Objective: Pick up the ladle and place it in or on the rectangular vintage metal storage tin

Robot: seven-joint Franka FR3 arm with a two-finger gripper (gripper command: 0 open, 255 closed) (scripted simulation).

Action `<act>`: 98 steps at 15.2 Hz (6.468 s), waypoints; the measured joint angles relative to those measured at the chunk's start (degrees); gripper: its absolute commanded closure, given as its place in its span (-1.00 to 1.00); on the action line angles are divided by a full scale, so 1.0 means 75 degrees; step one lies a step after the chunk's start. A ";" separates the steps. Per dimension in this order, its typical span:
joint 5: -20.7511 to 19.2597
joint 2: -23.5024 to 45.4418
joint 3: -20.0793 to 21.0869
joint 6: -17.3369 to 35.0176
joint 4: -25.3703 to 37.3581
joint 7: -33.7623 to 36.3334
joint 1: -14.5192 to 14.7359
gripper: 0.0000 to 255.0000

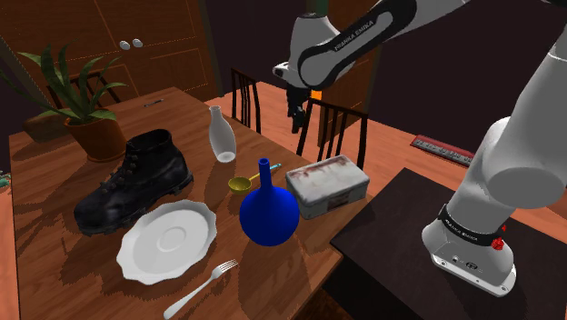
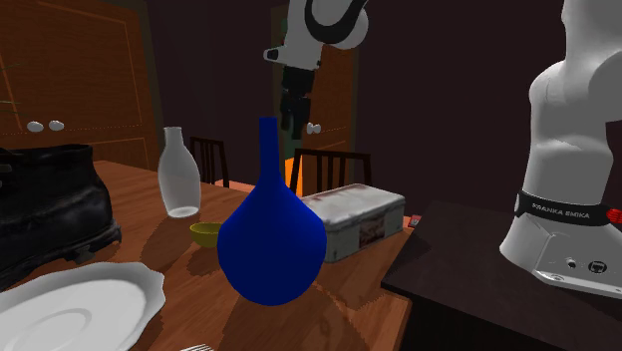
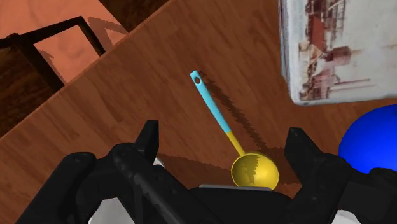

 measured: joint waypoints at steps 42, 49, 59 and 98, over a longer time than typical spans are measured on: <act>-0.0373 0.5472 0.0949 0.2013 0.3250 -0.3154 0.0527 1.00; -0.0342 0.5164 0.0987 0.1812 0.3169 -0.3183 0.0481 1.00; -0.0241 0.4341 0.1092 0.1129 0.3028 -0.3240 0.0399 1.00; 0.1295 -0.2537 0.0955 0.0950 -0.3685 -0.5056 -0.0212 1.00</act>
